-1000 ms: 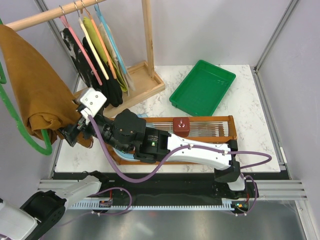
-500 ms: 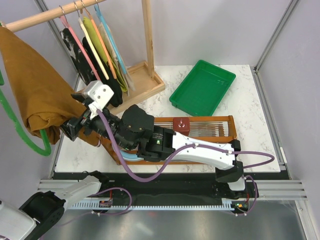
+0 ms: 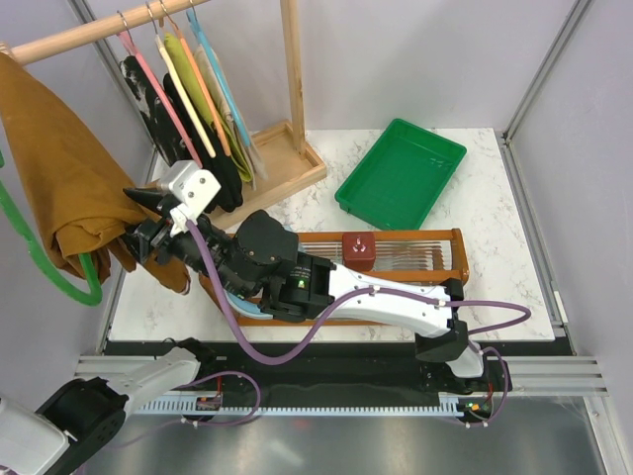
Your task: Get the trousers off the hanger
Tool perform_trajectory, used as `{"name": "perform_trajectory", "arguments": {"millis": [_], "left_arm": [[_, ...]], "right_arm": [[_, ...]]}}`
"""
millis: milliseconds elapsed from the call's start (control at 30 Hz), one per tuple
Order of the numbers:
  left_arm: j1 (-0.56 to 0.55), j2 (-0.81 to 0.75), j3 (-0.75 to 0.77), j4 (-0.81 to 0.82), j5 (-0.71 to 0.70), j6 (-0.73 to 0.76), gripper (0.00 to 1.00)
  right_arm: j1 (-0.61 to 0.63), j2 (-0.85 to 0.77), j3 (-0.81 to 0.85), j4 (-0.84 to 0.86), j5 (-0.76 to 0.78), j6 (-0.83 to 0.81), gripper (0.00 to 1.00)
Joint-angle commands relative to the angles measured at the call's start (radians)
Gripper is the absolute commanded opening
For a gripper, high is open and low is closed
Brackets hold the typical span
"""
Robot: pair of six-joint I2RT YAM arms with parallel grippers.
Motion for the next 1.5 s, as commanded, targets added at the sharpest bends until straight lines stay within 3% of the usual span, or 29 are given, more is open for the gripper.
{"name": "perform_trajectory", "arguments": {"millis": [0,233,267,300,333,533,933,1067,1167,1467], "left_arm": [[-0.011,-0.016,0.013,0.166,0.013,0.039,0.02],[-0.029,-0.031,0.008,0.164,-0.025,0.081,0.02],[-0.033,-0.034,0.008,0.164,-0.030,0.093,0.02],[-0.037,-0.036,0.006,0.164,-0.041,0.098,0.02],[-0.043,-0.039,0.006,0.164,-0.047,0.104,0.02],[-0.056,-0.046,-0.004,0.166,-0.062,0.121,0.02],[-0.062,-0.045,-0.026,0.164,-0.047,0.082,0.02],[-0.062,-0.048,-0.026,0.141,-0.051,0.078,0.02],[-0.062,-0.071,-0.046,0.115,-0.062,0.078,0.02],[-0.089,-0.142,-0.113,0.044,-0.168,0.101,0.02]], "right_arm": [[-0.005,-0.029,0.052,0.087,0.043,-0.040,0.52],[-0.005,-0.063,0.029,0.076,0.024,-0.050,0.50],[-0.003,-0.075,0.026,0.072,0.009,-0.045,0.54],[-0.002,-0.083,0.009,0.067,-0.005,-0.040,0.69],[0.000,-0.098,-0.002,0.067,-0.009,-0.030,0.74],[0.023,-0.148,-0.051,0.073,-0.006,-0.003,0.76],[0.026,-0.066,0.050,0.086,-0.019,-0.014,0.43],[0.026,-0.037,0.086,0.165,0.029,-0.025,0.13],[0.023,-0.028,0.107,0.245,0.064,-0.042,0.00],[0.020,-0.062,0.139,0.296,0.123,-0.037,0.00]]}}
